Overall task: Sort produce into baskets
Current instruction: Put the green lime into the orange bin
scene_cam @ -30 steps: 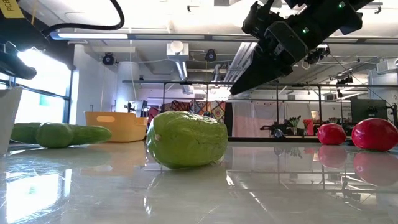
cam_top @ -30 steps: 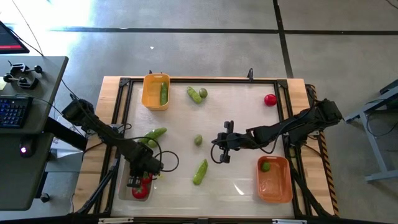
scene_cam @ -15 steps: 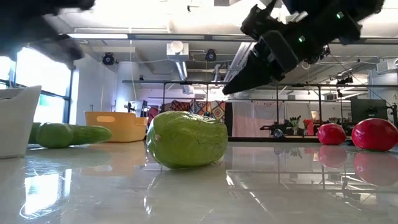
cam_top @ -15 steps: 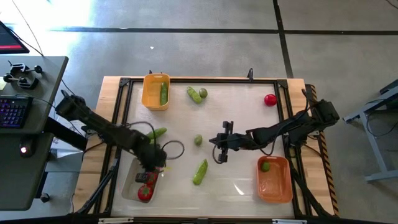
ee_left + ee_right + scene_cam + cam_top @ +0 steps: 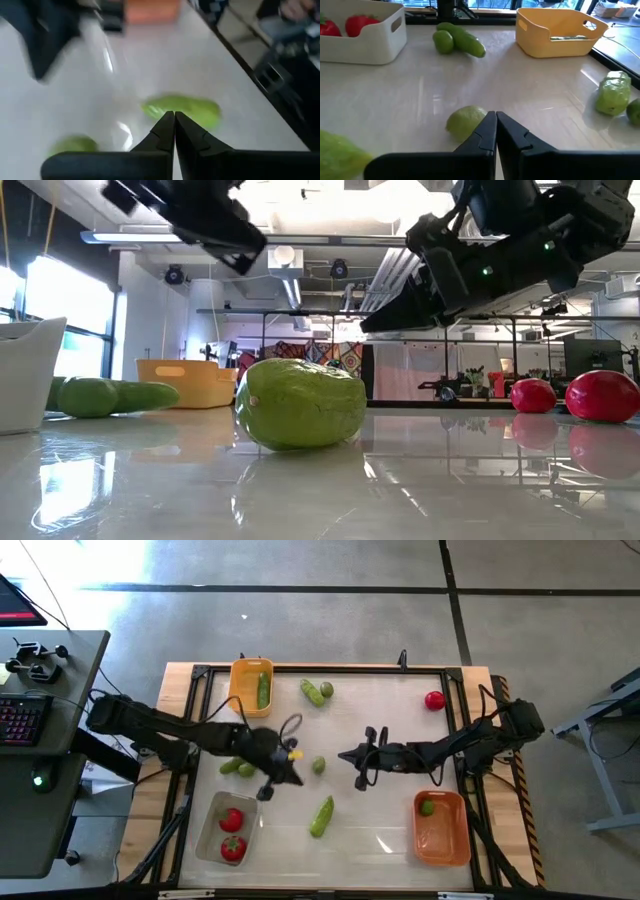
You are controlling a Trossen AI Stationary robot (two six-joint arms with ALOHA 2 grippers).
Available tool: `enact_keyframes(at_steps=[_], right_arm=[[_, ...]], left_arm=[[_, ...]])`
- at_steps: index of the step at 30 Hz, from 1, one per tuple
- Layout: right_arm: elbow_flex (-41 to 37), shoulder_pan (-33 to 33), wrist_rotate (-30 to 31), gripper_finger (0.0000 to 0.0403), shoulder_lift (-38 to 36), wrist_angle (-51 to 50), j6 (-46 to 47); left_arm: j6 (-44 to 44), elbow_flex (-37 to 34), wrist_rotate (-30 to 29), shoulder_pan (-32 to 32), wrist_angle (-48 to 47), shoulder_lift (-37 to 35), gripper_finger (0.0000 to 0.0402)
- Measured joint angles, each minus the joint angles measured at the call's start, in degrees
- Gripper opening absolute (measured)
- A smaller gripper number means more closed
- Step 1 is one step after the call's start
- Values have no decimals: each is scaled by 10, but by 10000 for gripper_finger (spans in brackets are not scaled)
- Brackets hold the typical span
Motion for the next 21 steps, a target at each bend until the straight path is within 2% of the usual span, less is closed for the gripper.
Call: enact_keyframes(at_steps=[5,10,16,21], right_arm=[[0,-2,-1,0,0,6,-8],[1,-20,-6,0,0,-29,36],[1,-73,-6,0,0,-38,48],[1,-124,-6,0,0,-40,54]], left_arm=[[24,-59,8,46,179,0,0],[38,-104,1,77,321,0,0],[67,-144,-8,128,415,0,0],[77,-172,-6,169,459,0,0]])
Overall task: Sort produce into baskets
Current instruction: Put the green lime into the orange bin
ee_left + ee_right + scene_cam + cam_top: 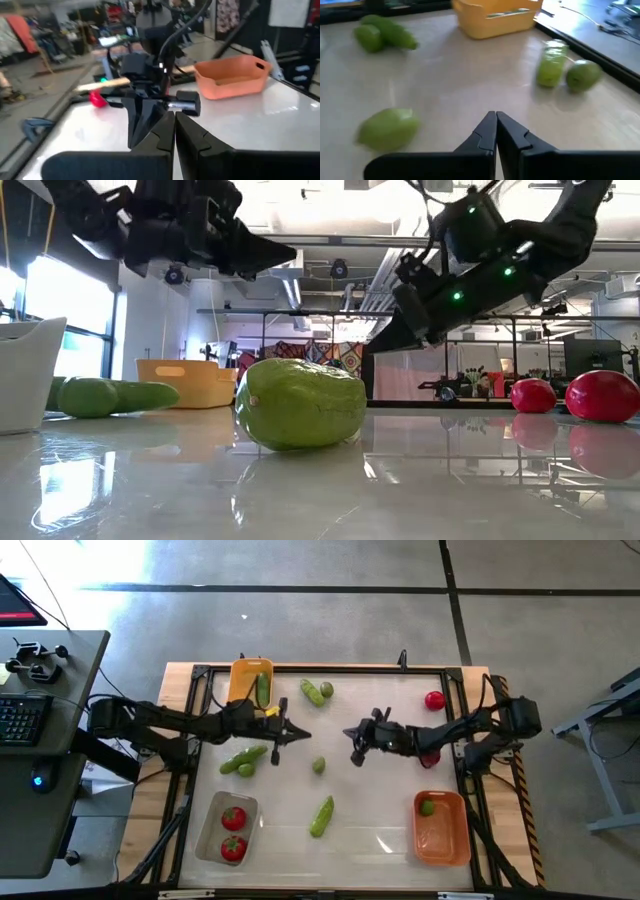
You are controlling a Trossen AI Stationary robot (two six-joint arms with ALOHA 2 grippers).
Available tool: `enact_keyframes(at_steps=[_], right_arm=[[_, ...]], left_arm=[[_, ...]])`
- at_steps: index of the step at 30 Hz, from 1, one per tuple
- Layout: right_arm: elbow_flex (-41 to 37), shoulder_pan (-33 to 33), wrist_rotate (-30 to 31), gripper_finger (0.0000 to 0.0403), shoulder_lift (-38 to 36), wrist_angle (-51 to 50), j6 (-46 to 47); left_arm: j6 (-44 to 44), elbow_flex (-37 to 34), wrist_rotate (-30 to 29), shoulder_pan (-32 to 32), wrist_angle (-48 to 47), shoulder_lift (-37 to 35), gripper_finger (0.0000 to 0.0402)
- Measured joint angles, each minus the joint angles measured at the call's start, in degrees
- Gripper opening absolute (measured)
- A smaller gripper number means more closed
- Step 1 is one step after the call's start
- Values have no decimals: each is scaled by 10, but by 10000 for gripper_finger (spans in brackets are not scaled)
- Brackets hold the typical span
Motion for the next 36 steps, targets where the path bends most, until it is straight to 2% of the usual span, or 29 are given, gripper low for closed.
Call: enact_keyframes(at_steps=[3,10,17,20,24,28,32,36], right_arm=[[0,-21,-7,0,0,-7,1],[0,-49,-27,19,30,-6,-3],[1,-84,-27,77,39,1,-11],[13,-98,-25,105,39,-2,-3],[38,-111,-4,138,39,-18,55],[61,-118,4,165,39,-45,74],[82,-118,56,189,39,-70,94],[102,-120,75,214,39,-104,105]], left_arm=[[-1,-15,1,18,30,0,0],[-44,-16,-1,39,27,0,0],[-27,-15,-2,43,29,4,0],[-73,-15,-1,56,61,4,0],[-108,-15,5,74,85,4,0],[-75,-15,10,77,114,7,0],[-62,-15,11,81,117,7,0],[-61,-17,11,83,112,8,0]])
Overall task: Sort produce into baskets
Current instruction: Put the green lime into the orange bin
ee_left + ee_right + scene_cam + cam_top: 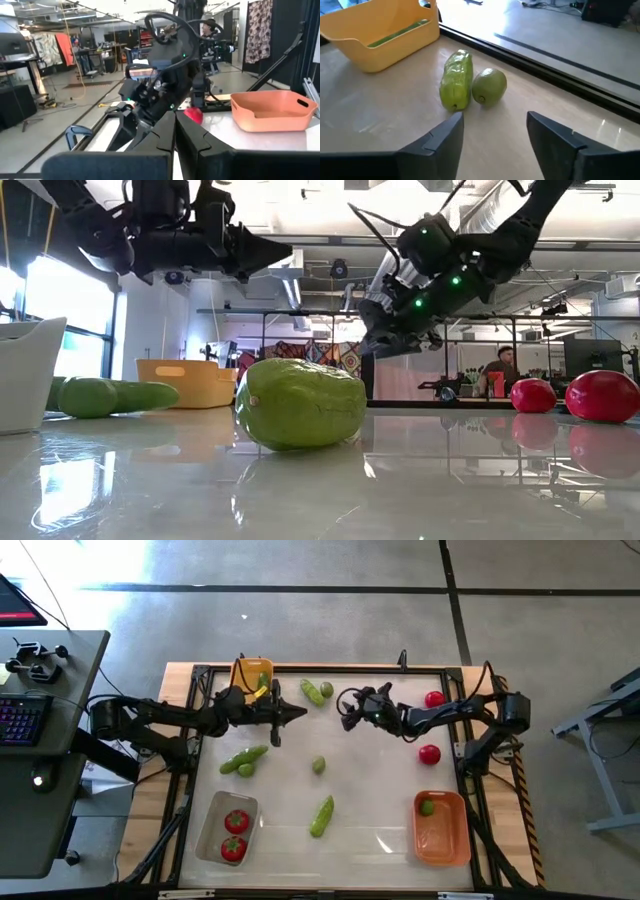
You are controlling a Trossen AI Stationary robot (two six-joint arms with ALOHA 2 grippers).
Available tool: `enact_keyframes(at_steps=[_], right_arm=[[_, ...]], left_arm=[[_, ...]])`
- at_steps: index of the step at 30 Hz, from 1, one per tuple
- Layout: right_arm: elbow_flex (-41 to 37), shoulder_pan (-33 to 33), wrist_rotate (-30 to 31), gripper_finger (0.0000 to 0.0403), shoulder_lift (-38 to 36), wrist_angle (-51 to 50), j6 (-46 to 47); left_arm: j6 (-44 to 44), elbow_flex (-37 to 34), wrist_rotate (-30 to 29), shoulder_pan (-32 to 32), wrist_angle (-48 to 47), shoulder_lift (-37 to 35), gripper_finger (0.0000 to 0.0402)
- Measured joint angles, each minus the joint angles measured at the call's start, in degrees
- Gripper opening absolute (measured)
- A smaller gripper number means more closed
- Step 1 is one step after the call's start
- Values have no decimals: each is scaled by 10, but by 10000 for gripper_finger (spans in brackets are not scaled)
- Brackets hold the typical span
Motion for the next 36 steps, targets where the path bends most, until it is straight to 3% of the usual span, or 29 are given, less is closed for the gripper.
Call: enact_keyframes(at_steps=[7,13,17,21,28,36], right_arm=[[28,-20,0,254,0,-58,39],[54,-26,-15,264,32,-65,77],[113,-28,-36,264,79,-68,44],[205,-44,-73,264,129,-148,27],[325,-77,-95,264,197,-268,26],[347,-89,-110,264,227,-273,39]], left_arm=[[-21,-8,0,-1,1,1,0],[-1,-8,-1,-16,-23,1,0],[26,-8,0,-30,-27,1,0],[35,-9,-4,-33,-26,1,0],[24,-82,-14,-10,102,1,0],[12,-124,-15,4,157,1,0]])
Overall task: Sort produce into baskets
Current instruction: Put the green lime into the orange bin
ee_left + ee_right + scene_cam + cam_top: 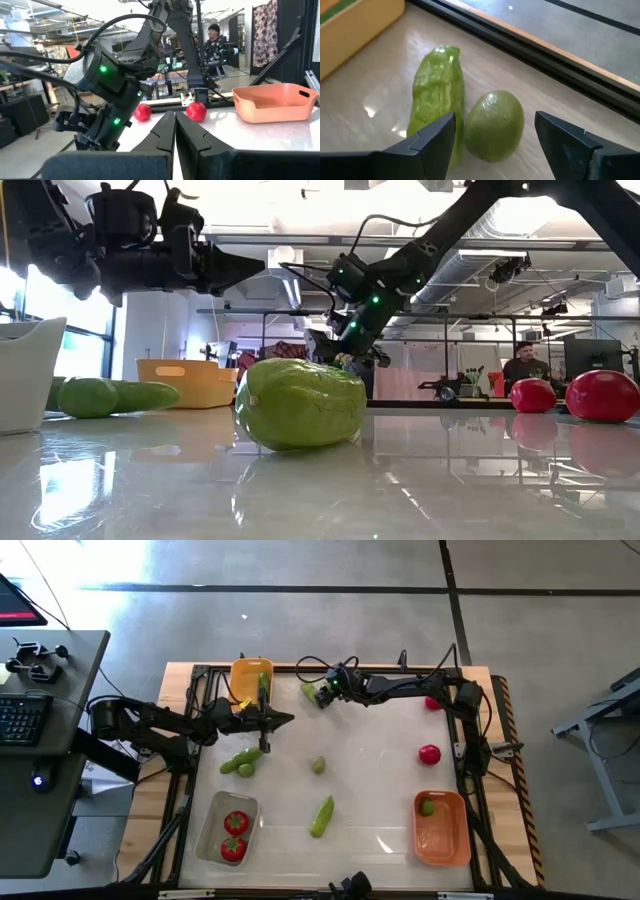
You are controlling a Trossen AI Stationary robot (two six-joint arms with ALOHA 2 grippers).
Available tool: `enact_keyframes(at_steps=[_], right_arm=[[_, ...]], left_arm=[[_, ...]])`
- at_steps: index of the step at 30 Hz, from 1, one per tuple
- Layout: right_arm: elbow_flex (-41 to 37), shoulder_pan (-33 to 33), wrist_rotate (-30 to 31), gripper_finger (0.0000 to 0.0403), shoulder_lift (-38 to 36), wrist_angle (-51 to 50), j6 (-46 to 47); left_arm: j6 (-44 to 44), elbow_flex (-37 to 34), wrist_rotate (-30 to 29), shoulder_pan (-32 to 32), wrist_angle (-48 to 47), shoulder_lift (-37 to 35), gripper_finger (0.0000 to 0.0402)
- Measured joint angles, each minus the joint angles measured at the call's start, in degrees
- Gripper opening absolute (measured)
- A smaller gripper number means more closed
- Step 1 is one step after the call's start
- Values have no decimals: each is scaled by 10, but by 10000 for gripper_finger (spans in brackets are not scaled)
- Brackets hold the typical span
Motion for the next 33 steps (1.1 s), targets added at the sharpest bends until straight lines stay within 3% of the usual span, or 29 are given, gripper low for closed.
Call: enact_keyframes(at_steps=[12,21,26,33], right_arm=[[1,-20,-46,260,29,-4,0],[0,-29,-54,191,27,-33,-24],[0,-17,-74,158,-22,-101,-77],[0,27,-57,158,-165,-264,-102]], left_arm=[[-27,0,-2,-1,-32,0,0],[-37,0,1,-2,-44,0,0],[-29,0,1,-2,-46,0,0],[-7,0,1,-2,-46,0,0]])
